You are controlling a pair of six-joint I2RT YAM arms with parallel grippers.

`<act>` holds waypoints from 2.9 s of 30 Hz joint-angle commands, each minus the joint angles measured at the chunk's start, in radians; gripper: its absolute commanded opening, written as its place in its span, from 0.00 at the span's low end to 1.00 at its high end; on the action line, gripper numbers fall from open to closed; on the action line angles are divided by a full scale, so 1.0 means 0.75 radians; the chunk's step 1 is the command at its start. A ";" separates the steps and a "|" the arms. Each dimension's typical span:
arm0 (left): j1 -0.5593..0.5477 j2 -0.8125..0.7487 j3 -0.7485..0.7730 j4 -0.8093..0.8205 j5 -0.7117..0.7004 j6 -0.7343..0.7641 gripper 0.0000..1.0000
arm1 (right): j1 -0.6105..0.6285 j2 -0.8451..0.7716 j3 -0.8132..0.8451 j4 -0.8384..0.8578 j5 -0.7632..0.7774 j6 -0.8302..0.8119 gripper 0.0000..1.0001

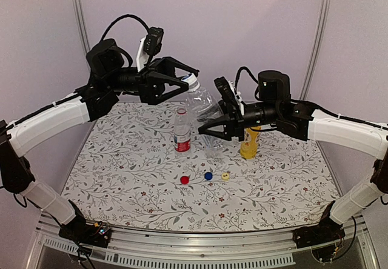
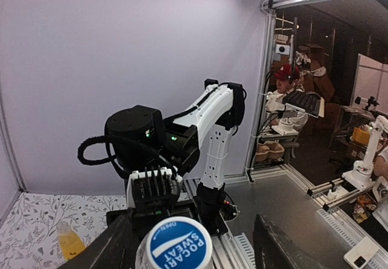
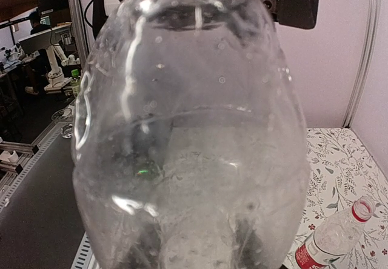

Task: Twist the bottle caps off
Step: Unscrew the bottle cap from the plastic bottle, then place the bottle cap at the center of the board.

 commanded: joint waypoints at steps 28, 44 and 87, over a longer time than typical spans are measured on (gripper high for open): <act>0.024 -0.083 0.009 -0.059 -0.419 -0.130 0.26 | -0.007 0.001 0.010 0.007 0.108 -0.010 0.37; 0.017 -0.381 -0.292 -0.245 -1.140 0.017 0.25 | -0.014 -0.038 0.010 -0.016 0.201 -0.007 0.37; -0.216 0.233 -1.333 0.426 -1.517 -0.102 0.35 | -0.059 -0.070 -0.013 -0.030 0.325 0.049 0.37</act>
